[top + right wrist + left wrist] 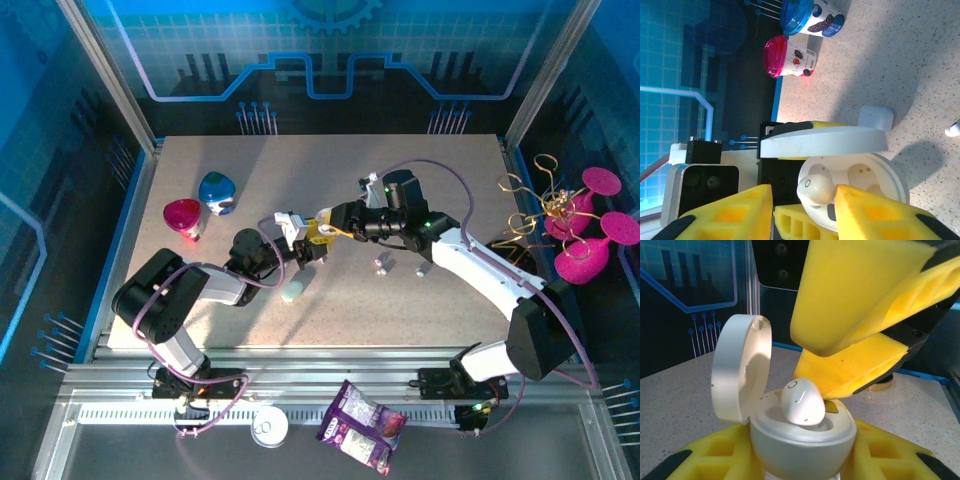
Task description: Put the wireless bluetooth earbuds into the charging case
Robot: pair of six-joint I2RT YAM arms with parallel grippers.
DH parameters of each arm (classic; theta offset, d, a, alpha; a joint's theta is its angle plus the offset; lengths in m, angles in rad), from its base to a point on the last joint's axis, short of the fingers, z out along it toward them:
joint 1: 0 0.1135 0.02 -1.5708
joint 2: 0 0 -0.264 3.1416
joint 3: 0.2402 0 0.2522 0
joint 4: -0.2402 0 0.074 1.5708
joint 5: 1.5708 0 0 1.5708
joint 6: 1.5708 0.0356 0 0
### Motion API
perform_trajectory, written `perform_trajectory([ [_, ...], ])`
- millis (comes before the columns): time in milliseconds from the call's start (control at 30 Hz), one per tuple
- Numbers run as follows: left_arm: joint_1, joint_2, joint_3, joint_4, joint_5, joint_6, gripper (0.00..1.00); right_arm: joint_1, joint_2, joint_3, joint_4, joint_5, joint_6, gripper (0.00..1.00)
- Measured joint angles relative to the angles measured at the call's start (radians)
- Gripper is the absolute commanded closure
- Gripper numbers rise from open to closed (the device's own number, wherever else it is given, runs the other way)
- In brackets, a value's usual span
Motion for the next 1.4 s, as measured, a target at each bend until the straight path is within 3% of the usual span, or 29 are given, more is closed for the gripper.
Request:
perform_trajectory([
  [833, 0.000, 0.002, 0.000, 0.012, 0.000, 0.000, 0.67, 0.023, -0.001, 0.035, -0.060, 0.021, -0.056, 0.72],
  [1233, 0.001, 0.002, 0.000, 0.011, -0.012, 0.003, 0.67, 0.024, 0.029, 0.054, -0.056, 0.014, -0.057, 0.70],
  [1400, 0.000, 0.002, 0.000, 0.013, -0.011, 0.015, 0.66, 0.024, 0.008, 0.054, -0.060, 0.016, -0.098, 0.64],
])
